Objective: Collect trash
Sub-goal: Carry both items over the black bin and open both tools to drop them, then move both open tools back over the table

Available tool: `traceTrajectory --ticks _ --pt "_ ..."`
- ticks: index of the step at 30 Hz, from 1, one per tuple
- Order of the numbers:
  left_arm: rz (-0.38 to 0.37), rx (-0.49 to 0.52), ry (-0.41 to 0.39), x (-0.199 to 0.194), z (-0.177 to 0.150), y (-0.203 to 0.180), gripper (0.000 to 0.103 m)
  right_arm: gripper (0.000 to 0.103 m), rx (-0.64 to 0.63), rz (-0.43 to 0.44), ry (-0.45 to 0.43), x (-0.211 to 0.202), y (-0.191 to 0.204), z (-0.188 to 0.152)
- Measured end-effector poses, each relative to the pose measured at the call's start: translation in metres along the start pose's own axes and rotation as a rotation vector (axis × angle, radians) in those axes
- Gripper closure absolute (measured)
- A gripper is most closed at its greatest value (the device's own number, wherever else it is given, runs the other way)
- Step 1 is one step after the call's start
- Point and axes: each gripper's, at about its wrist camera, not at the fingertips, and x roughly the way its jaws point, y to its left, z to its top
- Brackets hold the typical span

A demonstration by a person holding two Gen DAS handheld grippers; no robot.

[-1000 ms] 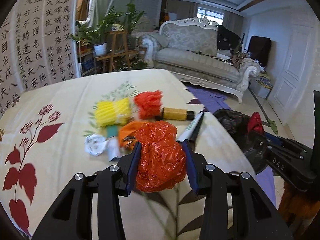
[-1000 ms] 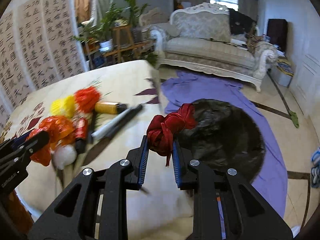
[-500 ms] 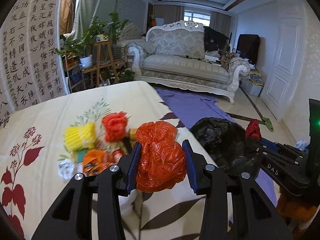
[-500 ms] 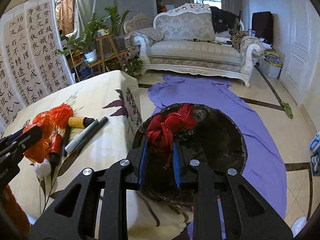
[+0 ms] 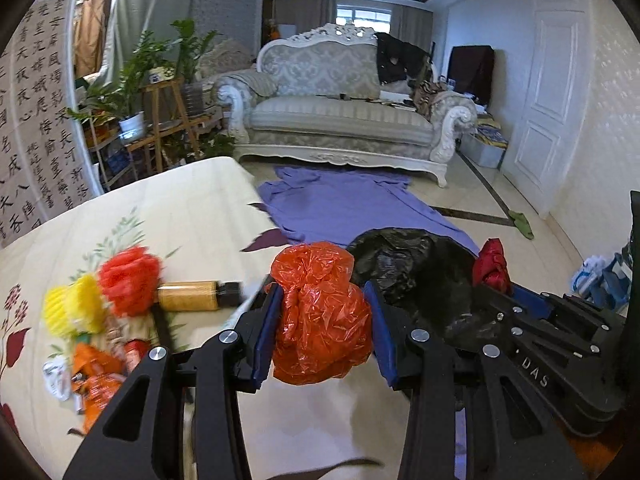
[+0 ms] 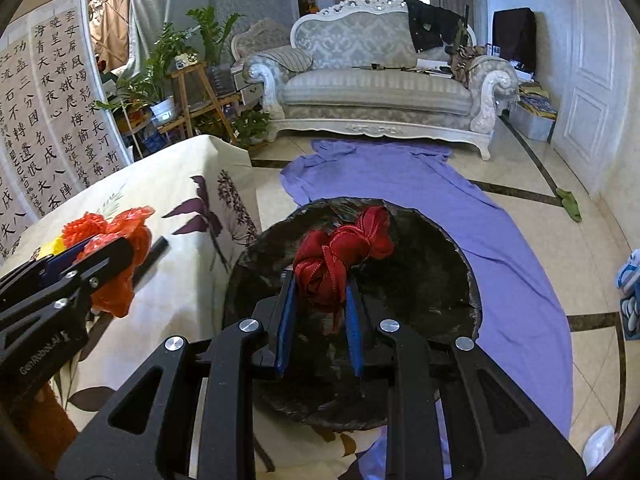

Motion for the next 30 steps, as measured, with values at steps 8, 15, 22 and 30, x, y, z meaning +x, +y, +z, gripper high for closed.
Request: traceTrajectory --ticks 8,15,22,30 --pt "-0.021 0.028 0.029 0.026 0.005 -0.016 0.058 0.071 0.029 -0.021 0.017 0.017 -0.021 0.003" --pt "-0.015 0.026 0.031 0.032 0.006 -0.016 0.037 0.054 0.056 -0.059 0.006 0.02 -0.034 0.004" --pt "0.007 0.012 0.024 0.026 0.007 -0.013 0.028 0.047 0.075 -0.072 0.0 0.017 -0.039 0.004" --pt "0.048 -0.011 0.009 -0.001 0.004 0.006 0.028 0.046 0.067 -0.043 -0.005 0.006 -0.024 0.002"
